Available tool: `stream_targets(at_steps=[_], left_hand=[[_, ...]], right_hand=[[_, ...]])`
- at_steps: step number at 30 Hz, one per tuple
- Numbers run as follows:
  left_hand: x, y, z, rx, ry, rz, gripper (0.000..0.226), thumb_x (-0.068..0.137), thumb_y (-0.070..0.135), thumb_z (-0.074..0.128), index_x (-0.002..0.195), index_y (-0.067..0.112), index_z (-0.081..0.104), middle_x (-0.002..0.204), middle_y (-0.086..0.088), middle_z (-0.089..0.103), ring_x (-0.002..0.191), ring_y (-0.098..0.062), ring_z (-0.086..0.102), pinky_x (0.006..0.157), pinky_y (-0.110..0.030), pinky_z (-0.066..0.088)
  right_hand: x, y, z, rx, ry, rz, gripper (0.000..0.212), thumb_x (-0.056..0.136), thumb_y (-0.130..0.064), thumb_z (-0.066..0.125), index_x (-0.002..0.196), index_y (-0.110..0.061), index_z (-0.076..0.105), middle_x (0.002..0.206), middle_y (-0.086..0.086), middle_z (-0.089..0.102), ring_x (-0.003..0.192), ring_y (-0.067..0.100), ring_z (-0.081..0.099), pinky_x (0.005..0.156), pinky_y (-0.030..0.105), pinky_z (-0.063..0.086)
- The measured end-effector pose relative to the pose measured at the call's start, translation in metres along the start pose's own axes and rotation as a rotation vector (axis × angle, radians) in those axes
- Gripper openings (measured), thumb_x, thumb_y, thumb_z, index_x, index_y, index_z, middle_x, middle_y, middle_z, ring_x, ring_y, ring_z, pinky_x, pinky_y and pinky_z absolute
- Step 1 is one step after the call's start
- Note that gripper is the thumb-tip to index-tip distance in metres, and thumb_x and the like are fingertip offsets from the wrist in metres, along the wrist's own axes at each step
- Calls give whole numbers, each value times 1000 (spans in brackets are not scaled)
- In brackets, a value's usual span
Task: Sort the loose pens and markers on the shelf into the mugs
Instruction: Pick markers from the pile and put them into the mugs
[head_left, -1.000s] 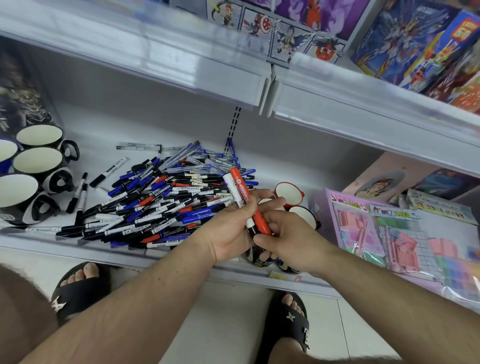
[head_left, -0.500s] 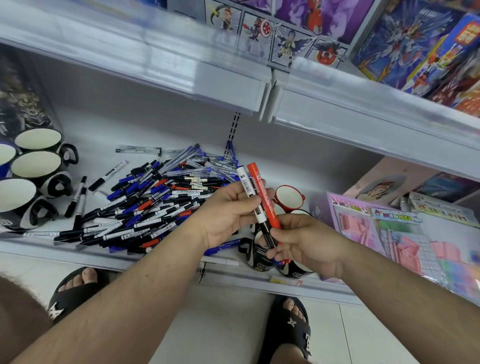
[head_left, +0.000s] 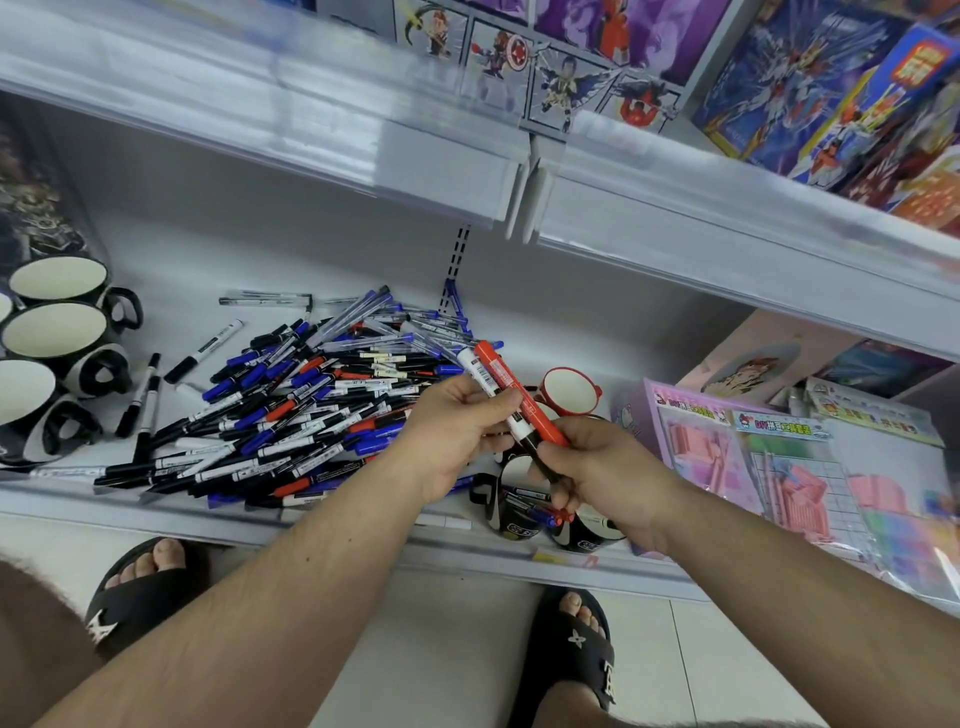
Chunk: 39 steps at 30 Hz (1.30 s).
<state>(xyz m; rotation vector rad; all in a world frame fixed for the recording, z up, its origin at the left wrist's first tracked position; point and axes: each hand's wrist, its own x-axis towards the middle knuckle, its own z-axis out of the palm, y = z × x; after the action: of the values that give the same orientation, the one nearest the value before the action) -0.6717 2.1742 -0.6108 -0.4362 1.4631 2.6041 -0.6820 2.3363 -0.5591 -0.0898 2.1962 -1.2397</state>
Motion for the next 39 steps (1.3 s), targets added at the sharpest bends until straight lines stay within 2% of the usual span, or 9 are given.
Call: stream_targets(at_steps=[5,12,18,21,26,28,31,35,39], left_hand=[[14,-12,-17,-76,194,-170,9,92,17,67,100,14,65,102,-4,75,90,-17,72,85,-37,56],[25,-24,-35,-183,248,-260,14,99,12,54,110,9,62,108,-8,73,96,-20,69,73,-32,53],[23,-25,-45,-181,241,-262,19,100,14,53,116,10,61,103,-4,75,93,-18,72,69,-28,55],[20,-25,-50,-140,216,-265,19,100,12,52,116,11,62,100,-2,76,89,-17,74,63,-26,57],[17,-29,-63,-87,256,-264,18,99,10,53,113,11,64,99,-3,76,91,-18,73,73,-31,56],[16,-32,-70,-50,277,-262,18,98,10,54,113,13,64,99,-3,76,93,-20,73,79,-34,55],[12,-39,-76,47,293,-269,16,95,9,59,110,14,64,101,-5,76,91,-21,72,82,-37,55],[2,-51,-78,237,301,-295,13,93,6,62,100,16,65,102,-9,74,81,-21,68,83,-38,52],[1,-56,-93,408,318,-250,20,91,8,65,111,12,65,98,-11,70,80,-21,62,72,-31,48]], right_hand=[[27,-1,-26,-30,119,189,13,101,-10,48,98,-5,59,72,8,61,49,14,48,48,25,39],[83,42,-52,69,166,573,16,102,-11,42,93,-6,54,69,8,59,51,13,43,51,24,33],[118,59,-41,51,119,700,15,100,-14,47,99,-5,59,68,6,60,48,11,42,47,22,31],[132,61,-40,22,138,649,14,97,-19,51,95,-8,60,66,4,57,50,12,43,46,23,30],[136,67,-39,42,229,545,32,96,-36,57,98,-6,70,66,6,61,56,17,52,54,26,37],[132,68,-38,-194,358,457,36,92,-39,59,100,-5,67,68,7,62,58,20,56,56,26,41],[121,57,-31,-800,492,237,29,90,-38,52,91,-11,60,73,3,58,70,24,58,61,29,45],[111,30,-6,-869,355,18,17,92,-34,50,91,-17,50,82,-1,59,78,23,60,60,28,41],[115,17,31,-926,151,-196,13,91,-35,54,94,-24,60,79,-7,64,75,16,62,65,29,54]])
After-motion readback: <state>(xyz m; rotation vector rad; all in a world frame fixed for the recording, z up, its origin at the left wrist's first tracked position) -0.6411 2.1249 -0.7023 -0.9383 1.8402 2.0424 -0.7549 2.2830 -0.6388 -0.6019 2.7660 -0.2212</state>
